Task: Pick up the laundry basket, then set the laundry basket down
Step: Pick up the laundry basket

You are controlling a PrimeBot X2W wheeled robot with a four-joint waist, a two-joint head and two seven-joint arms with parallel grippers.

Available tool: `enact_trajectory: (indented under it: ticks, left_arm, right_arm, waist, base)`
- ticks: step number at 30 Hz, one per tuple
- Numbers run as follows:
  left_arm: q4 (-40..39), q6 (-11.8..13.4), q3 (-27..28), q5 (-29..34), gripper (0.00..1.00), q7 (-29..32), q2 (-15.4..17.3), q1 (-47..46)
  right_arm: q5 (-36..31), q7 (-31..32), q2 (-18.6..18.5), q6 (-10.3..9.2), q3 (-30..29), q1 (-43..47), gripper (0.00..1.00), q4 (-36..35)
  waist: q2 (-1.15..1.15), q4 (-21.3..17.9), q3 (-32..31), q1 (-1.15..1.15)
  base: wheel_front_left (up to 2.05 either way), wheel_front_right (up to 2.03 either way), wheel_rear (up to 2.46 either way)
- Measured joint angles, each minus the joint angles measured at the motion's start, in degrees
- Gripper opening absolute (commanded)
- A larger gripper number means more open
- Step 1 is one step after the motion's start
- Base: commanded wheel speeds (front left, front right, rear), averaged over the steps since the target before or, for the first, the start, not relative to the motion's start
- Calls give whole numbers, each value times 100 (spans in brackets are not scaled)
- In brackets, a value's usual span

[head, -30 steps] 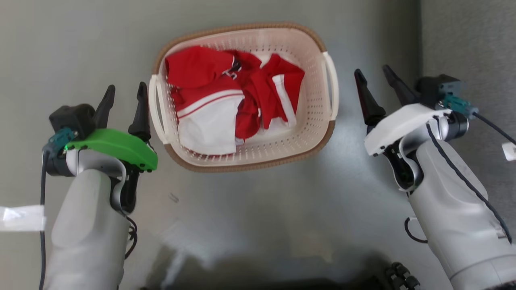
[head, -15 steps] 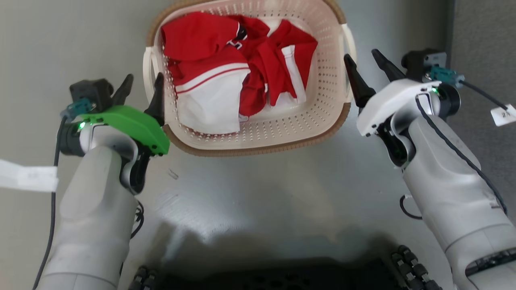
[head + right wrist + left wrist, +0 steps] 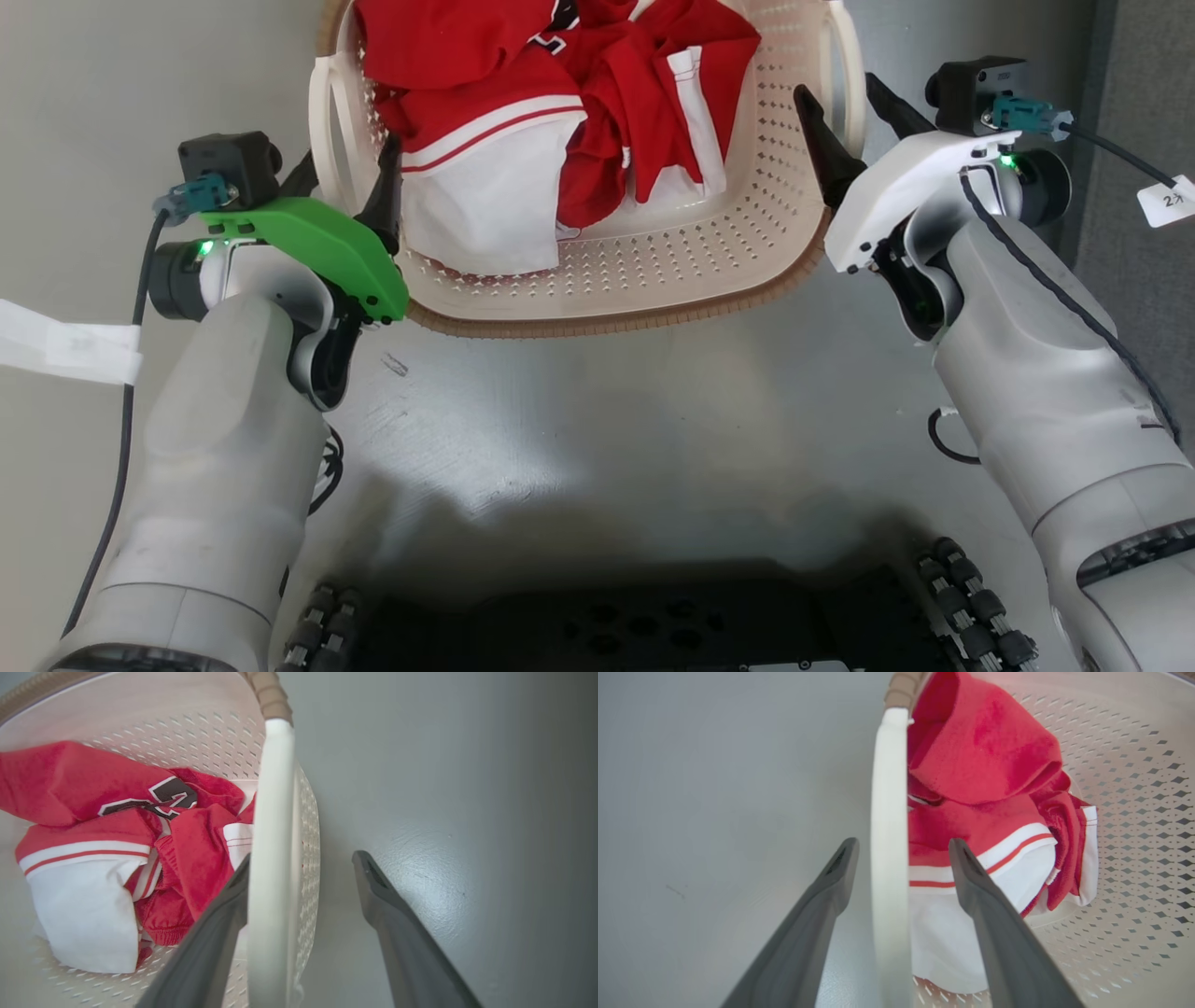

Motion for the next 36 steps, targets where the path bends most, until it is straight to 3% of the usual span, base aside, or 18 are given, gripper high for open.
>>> enact_trajectory:
  ticks: [2,3,4,5,20,36]
  left_arm:
    - [67,0,-49,-42,64,-8,-1,-40]
    - [96,0,-74,-53,40,-23,-1,-68]
    - [116,0,-103,-89,16,-29,-1,-97]
    - [131,0,-138,-118,0,-57,-1,-123]
    - [506,3,-593,-505,0,-230,-31,-183]
    - [940,2,-1169,-810,0,-269,-37,80]
  right_arm:
    - [14,-25,0,1,20,-66,43,69]
    - [14,-30,2,1,35,-104,5,96]
    - [14,-53,3,1,53,-146,0,121]
    - [14,-93,4,2,71,-186,0,138]
    - [129,-346,55,2,210,-281,0,677]
    - [873,-394,70,48,632,214,0,939]
  waist:
    - [0,15,16,0]
    - [0,21,21,0]
    - [0,26,25,0]
    - [0,31,26,0]
    - [0,57,-213,0]
    - [0,3,-1003,0]
  base:
    - [0,0,0]
    - [0,0,0]
    - [0,0,0]
    - [0,0,0]
    - [0,0,0]
    - [0,0,0]
